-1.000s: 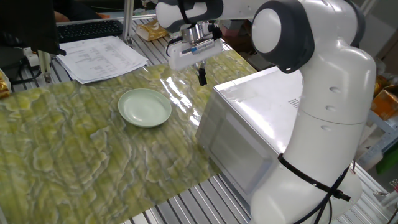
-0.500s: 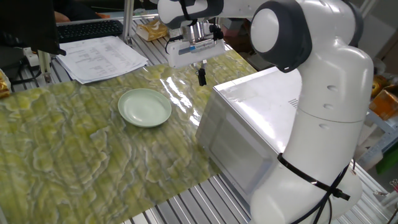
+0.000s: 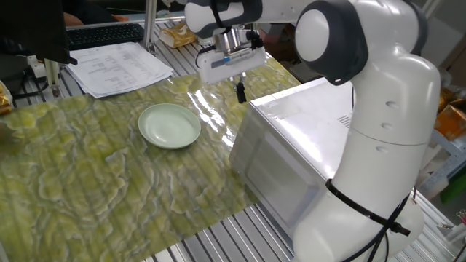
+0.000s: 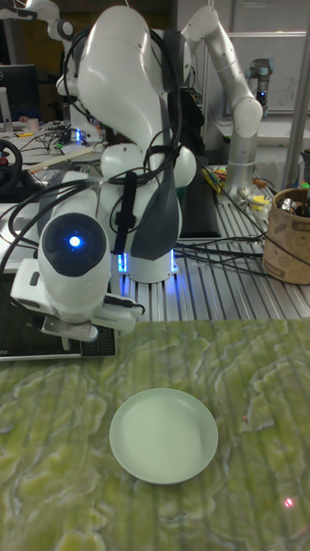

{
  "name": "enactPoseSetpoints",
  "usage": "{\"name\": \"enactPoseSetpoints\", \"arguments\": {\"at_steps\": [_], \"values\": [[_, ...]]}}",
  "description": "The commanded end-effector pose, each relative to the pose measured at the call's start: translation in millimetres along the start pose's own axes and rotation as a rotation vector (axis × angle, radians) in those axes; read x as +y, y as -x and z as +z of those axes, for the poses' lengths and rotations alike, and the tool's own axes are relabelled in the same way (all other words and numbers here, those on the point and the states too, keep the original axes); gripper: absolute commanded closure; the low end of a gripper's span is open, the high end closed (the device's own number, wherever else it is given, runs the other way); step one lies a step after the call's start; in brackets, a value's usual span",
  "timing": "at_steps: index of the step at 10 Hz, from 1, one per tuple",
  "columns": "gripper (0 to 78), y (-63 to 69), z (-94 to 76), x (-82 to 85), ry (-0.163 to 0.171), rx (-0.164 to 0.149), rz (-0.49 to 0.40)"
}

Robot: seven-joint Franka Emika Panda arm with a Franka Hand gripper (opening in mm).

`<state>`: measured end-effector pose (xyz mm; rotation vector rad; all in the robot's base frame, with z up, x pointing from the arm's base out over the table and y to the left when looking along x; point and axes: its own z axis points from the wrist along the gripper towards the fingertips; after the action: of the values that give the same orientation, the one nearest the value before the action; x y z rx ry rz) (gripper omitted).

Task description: Put the bowl into the microwave

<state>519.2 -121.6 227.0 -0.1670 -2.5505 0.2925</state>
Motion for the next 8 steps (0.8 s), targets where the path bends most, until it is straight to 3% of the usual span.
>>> {"name": "enactPoseSetpoints", "arguments": {"at_steps": [1,3,4,6,8], "values": [[77.6,-10.8,8.7,-30.0,-0.009,0.000,-0.051],[77.6,-9.2,7.9,-41.5,-0.006,0.008,-0.084],[77.6,-6.6,19.3,-49.0,-0.002,0.013,-0.104],[77.6,-8.0,31.7,-53.2,0.012,0.012,-0.120],[77.6,-9.0,32.0,-52.3,0.008,0.012,-0.108]]}}
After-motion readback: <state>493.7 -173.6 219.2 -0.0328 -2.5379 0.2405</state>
